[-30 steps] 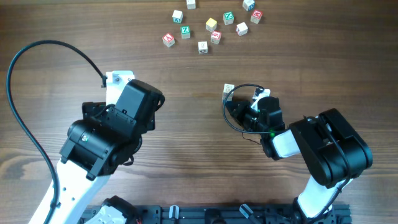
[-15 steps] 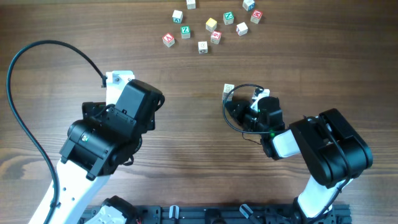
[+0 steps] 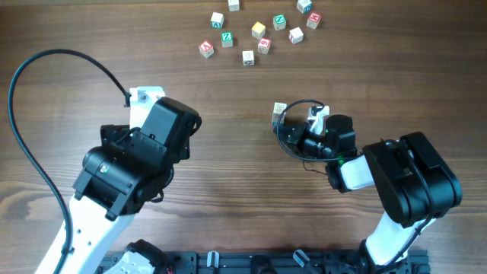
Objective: Form a tower
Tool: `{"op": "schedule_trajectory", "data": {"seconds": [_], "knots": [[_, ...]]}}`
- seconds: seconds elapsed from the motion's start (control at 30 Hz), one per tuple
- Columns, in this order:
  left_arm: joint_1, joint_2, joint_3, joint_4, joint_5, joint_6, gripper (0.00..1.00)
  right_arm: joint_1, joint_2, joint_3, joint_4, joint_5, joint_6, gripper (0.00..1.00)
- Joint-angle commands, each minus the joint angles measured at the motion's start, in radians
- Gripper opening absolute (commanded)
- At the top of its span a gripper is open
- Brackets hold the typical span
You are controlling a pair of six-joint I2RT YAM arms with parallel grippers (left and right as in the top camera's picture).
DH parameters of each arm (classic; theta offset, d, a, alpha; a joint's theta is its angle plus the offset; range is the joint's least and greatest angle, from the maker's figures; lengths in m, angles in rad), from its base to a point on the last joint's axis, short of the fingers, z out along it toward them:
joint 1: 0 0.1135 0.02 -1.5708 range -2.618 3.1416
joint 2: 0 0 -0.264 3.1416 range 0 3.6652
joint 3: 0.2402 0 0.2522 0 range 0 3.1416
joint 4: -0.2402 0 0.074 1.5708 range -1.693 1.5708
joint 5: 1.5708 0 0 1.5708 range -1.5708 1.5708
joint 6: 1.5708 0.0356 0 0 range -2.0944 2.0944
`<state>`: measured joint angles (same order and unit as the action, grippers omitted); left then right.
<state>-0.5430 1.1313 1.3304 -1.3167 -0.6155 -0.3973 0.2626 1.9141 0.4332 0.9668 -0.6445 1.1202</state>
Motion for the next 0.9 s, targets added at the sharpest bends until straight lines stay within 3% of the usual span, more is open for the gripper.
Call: {"op": "schedule_trajectory", "data": {"seconds": [0.0, 0.87], "knots": [[0.002, -0.009, -0.001, 0.003, -0.003, 0.008, 1.0, -0.02, -0.005, 0.013, 0.005, -0.019, -0.025, 0.05], [0.002, -0.009, -0.001, 0.003, -0.003, 0.008, 1.0, -0.032, -0.005, 0.013, 0.01, 0.026, -0.028, 0.05]]}}
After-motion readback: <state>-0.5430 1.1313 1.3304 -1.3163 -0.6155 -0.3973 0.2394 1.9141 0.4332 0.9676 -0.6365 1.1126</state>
